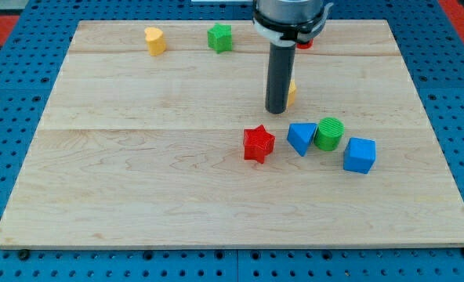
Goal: Move yellow hexagon to the bottom of green star
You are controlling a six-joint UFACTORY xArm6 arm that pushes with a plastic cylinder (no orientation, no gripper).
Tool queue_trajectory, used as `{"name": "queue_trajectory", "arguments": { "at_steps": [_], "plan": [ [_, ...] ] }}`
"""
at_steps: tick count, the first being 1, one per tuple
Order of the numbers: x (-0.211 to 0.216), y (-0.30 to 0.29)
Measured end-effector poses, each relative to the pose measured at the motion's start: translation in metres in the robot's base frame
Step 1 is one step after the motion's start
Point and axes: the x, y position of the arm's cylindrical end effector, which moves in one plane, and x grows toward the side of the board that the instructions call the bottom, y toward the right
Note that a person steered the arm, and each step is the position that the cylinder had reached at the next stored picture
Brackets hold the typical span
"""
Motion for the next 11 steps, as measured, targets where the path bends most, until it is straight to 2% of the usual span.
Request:
{"name": "queue_trajectory", "arguments": {
  "at_steps": [2, 5, 6, 8, 11],
  "plan": [
    [-0.011, 0.064],
    [-0.033, -0.027],
    [-0.023, 0.001],
    [-0.065, 0.008],
    [-0.054, -0.067]
  ]
}}
